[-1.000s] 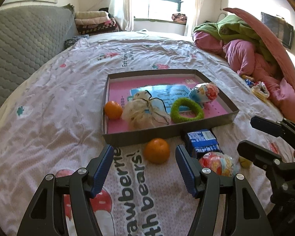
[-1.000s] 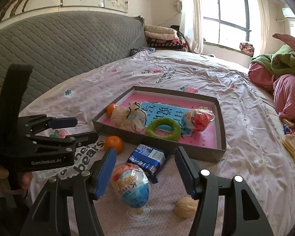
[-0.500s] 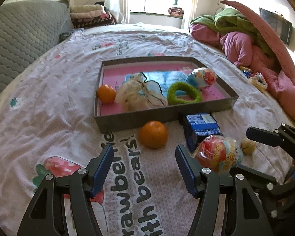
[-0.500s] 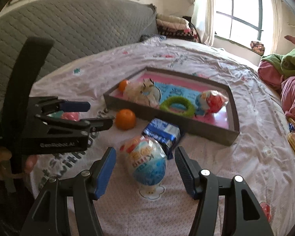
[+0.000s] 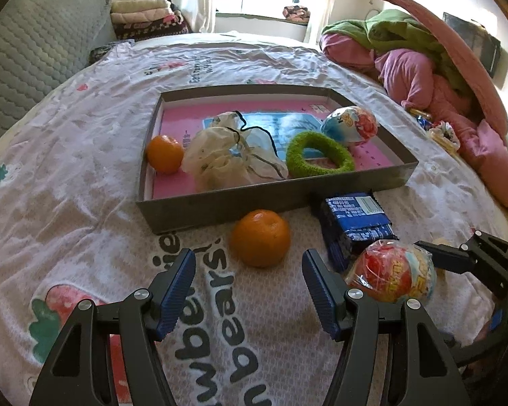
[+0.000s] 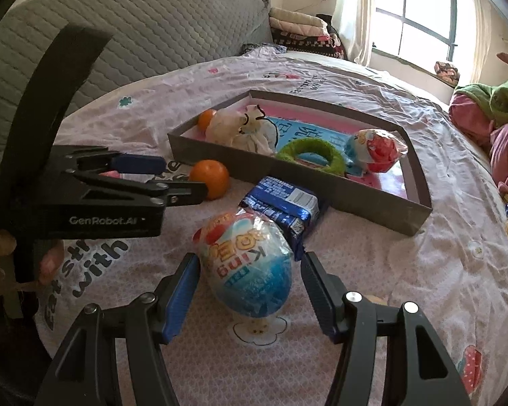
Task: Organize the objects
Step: 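Grasp another tangerine with left gripper while right gripper grasps the blue Kinder egg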
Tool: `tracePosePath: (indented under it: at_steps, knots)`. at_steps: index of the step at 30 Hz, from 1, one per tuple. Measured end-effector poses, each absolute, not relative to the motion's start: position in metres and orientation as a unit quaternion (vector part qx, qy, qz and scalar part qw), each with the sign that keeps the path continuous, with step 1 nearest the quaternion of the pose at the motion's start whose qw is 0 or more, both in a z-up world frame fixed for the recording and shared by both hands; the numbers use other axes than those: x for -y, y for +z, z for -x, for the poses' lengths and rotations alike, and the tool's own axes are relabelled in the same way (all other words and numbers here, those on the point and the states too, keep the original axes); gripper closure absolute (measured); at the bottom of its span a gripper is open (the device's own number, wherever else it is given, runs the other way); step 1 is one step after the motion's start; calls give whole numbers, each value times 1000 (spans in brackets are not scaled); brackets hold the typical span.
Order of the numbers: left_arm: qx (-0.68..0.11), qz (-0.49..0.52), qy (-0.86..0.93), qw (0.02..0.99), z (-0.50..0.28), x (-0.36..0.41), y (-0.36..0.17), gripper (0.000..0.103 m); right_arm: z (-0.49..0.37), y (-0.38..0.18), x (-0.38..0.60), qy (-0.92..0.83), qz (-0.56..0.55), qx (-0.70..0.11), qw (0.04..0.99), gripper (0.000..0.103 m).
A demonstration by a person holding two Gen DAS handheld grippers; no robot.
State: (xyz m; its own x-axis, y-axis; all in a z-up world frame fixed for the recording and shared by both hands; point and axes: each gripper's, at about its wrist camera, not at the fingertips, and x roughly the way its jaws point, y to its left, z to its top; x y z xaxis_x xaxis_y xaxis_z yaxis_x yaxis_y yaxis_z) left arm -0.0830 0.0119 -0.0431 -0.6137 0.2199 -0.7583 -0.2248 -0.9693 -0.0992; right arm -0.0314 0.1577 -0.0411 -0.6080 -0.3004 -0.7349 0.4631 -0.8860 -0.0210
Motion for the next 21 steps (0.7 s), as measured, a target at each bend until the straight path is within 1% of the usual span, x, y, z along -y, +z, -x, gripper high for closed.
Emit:
tracePosePath:
  at_steps: [7, 9, 13, 16, 18, 19, 21]
  knots:
    - [-11, 437, 890, 125, 100, -19, -55, 36, 27, -46, -147, -896, -366, -144, 207, 42]
    - [-7, 441, 888, 130, 105, -20, -57, 36, 28, -49, -144, -892, -369, -149, 214, 48]
    - [7, 447, 884, 134, 111, -16, -61, 36, 27, -53, -144, -893, -365, -149, 215, 50]
    - [12, 443, 886, 138, 113, -15, -60, 36, 27, -50, -148, -895, -363, -133, 223, 51]
    - [19, 444, 884, 144, 114, -14, -61, 42, 27, -49, -150, -895, -363, -122, 228, 51]
    - [19, 445, 883, 145, 115, -14, -61, 49, 27, -48, -150, -896, -362, -119, 230, 51]
    - [15, 442, 884, 151, 113, -16, -60, 57, 26, -45, -152, -898, -356, -111, 234, 51]
